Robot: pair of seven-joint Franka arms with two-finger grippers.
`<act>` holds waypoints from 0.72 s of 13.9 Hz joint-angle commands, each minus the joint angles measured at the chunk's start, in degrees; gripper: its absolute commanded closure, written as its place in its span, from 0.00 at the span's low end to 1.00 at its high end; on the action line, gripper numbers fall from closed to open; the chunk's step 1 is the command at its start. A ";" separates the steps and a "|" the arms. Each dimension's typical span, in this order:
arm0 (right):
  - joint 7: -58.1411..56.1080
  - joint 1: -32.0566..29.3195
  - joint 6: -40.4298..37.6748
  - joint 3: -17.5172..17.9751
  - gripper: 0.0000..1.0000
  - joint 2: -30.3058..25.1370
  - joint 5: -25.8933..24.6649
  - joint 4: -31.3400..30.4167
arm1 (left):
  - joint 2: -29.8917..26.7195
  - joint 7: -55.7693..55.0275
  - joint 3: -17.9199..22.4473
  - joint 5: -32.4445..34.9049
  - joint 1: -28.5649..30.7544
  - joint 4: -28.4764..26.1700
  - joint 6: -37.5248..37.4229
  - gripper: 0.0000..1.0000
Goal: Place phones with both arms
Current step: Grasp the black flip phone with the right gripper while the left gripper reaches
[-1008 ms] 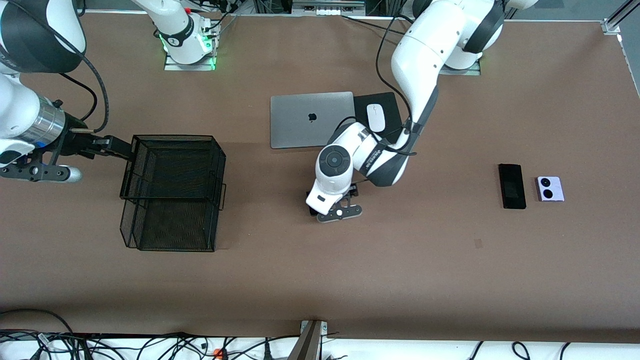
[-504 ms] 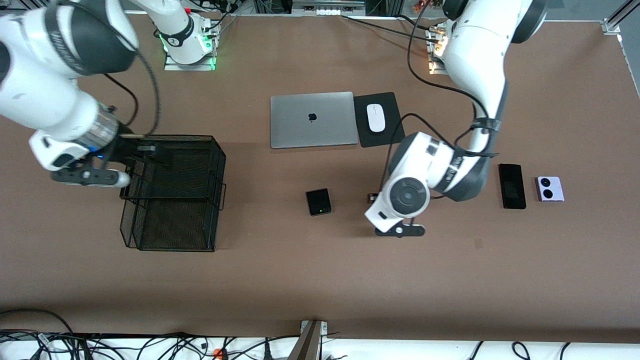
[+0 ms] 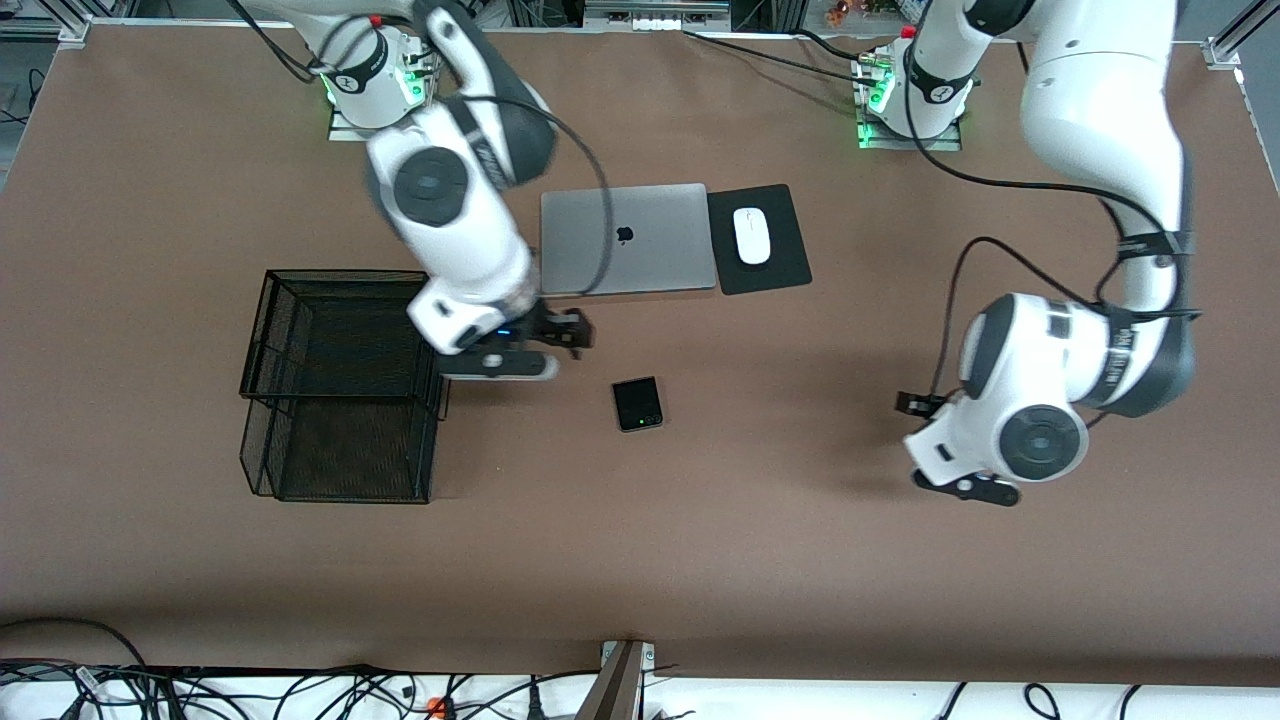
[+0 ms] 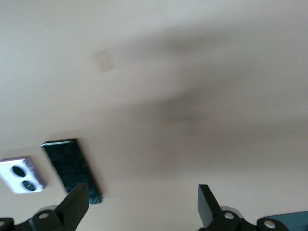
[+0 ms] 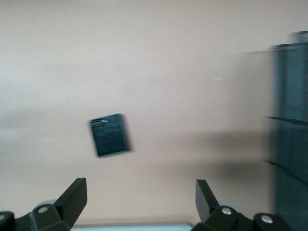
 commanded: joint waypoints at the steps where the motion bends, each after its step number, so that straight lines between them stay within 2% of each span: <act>1: 0.03 2.88 10.18 -0.73 0.00 8.93 0.00 3.38 | -6.60 5.04 -1.05 1.45 3.90 -9.63 3.35 0.00; 4: -0.42 5.25 12.68 -0.82 0.00 16.32 -1.05 8.73 | -12.24 9.00 -0.79 2.68 8.72 -19.05 11.17 0.00; 8: -0.33 6.84 16.17 -0.91 0.00 22.04 -7.98 11.12 | -13.83 21.30 -0.88 2.77 17.51 -23.71 19.52 0.00; 10: -1.46 6.93 18.82 -1.08 0.00 23.54 -10.01 11.12 | -13.92 21.85 -1.31 2.60 21.73 -26.44 24.97 0.00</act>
